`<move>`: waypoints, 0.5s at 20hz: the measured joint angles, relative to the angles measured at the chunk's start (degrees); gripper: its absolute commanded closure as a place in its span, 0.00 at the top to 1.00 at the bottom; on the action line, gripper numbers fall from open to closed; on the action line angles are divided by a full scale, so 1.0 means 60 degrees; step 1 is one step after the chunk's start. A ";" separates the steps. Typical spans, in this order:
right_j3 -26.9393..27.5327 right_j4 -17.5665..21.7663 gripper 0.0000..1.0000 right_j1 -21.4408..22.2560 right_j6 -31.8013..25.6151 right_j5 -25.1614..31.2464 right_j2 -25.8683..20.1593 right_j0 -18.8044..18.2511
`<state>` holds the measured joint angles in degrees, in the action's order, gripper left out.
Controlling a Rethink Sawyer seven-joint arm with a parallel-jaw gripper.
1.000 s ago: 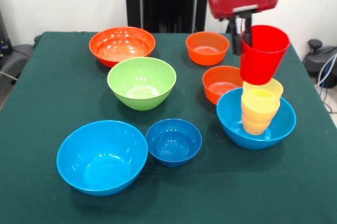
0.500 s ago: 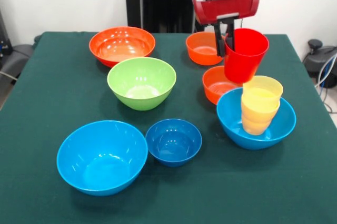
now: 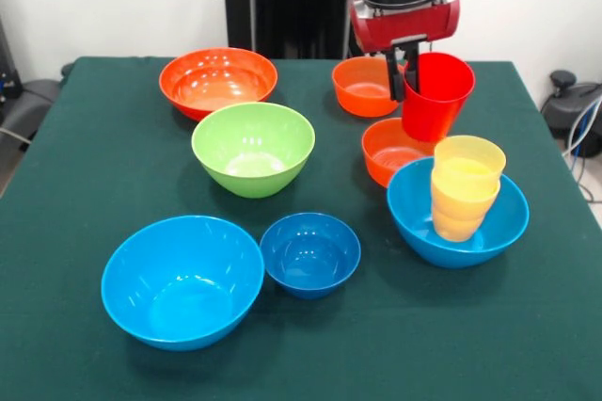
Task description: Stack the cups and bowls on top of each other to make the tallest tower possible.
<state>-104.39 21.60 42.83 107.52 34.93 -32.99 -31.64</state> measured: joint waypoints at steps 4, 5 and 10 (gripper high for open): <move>-0.0088 0.0000 0.00 -0.0014 0.0000 0.0000 -0.0001 0.0096; -0.0088 0.0002 0.00 -0.0013 0.0000 0.0000 -0.0003 0.0126; -0.0090 -0.0006 0.00 0.0029 0.0000 0.0000 -0.0015 0.0286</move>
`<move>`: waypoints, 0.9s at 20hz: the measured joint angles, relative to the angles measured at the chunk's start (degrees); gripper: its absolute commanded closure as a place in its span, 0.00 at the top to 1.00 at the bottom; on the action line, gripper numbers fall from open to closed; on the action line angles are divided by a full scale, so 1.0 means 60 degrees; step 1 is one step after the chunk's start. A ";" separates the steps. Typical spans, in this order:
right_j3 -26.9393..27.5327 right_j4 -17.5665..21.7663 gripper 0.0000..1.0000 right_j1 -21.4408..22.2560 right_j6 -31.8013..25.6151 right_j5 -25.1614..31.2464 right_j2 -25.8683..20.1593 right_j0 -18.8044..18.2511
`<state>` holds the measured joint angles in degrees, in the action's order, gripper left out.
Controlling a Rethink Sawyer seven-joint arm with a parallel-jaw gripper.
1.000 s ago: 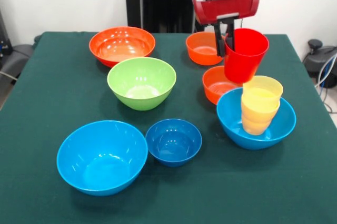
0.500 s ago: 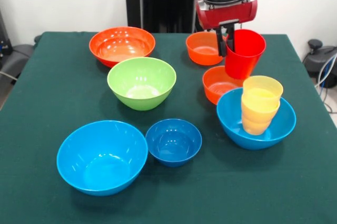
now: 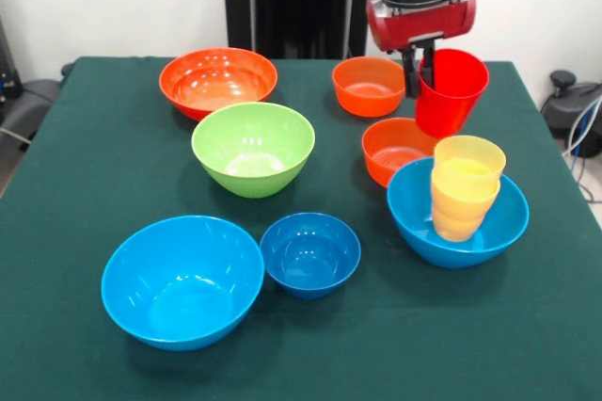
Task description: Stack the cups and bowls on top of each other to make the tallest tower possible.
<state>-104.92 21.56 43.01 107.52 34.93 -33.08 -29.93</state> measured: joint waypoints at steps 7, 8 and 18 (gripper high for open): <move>0.0037 -0.0052 0.00 0.0251 0.0000 -0.0002 -0.0004 0.0554; 0.0038 -0.0052 0.00 0.0287 0.0000 -0.0001 -0.0005 0.0621; 0.0043 -0.0042 0.00 0.0381 0.0000 0.0000 -0.0001 0.0852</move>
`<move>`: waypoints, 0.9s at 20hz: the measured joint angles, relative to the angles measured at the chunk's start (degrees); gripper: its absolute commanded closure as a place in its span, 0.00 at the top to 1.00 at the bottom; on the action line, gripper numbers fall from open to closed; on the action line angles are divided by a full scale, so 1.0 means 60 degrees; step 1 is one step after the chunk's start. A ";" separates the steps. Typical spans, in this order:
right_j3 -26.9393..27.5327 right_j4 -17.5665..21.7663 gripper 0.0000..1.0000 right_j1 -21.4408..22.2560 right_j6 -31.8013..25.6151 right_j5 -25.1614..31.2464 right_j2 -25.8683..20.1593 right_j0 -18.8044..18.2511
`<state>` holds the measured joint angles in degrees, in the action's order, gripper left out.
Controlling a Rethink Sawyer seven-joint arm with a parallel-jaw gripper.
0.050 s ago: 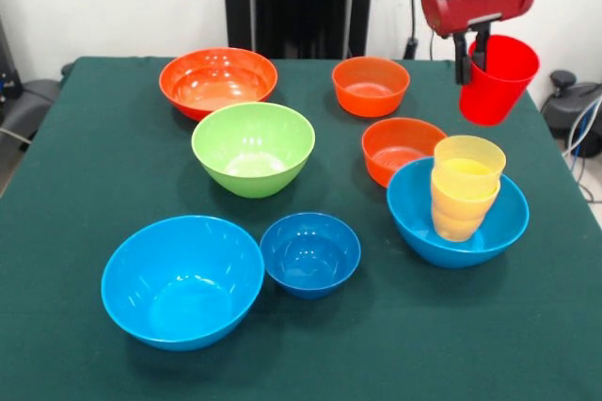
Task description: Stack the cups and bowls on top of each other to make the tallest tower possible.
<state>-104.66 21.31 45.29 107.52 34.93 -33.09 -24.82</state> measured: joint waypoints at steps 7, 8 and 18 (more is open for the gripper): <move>0.0108 0.0158 0.00 -0.0230 0.0000 -0.0014 0.0048 -0.0001; 0.0122 0.0216 0.00 -0.0295 0.0000 -0.0032 0.0061 -0.0004; 0.0225 0.0602 0.00 -0.0775 0.0000 -0.0234 0.0092 -0.0017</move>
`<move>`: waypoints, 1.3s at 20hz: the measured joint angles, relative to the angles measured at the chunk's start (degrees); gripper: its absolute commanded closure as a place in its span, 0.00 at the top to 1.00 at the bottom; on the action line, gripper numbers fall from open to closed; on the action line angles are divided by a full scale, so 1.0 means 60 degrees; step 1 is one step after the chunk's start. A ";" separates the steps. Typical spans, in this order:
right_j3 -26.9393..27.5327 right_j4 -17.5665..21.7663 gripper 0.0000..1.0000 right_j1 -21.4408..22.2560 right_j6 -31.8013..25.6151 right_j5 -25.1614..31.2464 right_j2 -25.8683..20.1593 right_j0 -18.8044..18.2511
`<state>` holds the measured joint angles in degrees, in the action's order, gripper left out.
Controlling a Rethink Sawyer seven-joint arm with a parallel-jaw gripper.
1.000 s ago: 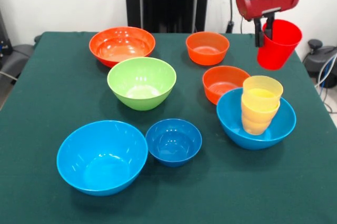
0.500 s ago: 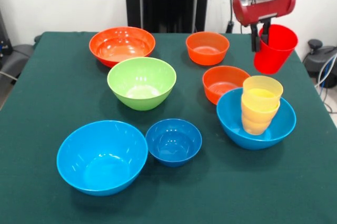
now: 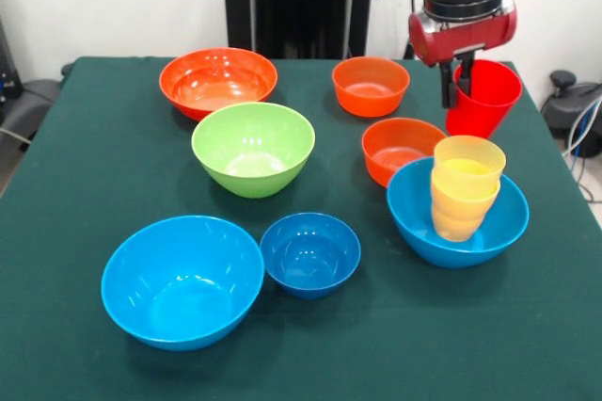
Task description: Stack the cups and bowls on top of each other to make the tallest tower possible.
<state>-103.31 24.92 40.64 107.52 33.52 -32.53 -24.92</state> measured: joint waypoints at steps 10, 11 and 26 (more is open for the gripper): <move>0.0470 -0.0121 0.00 0.0010 0.0000 0.0000 0.0000 0.0098; 0.0508 -0.0192 0.00 0.0043 0.0000 0.0000 0.0000 0.0105; 0.0469 -0.0327 0.00 0.0946 0.0000 0.0554 0.0000 0.0039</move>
<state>-100.50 22.96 46.32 107.52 36.84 -32.53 -24.68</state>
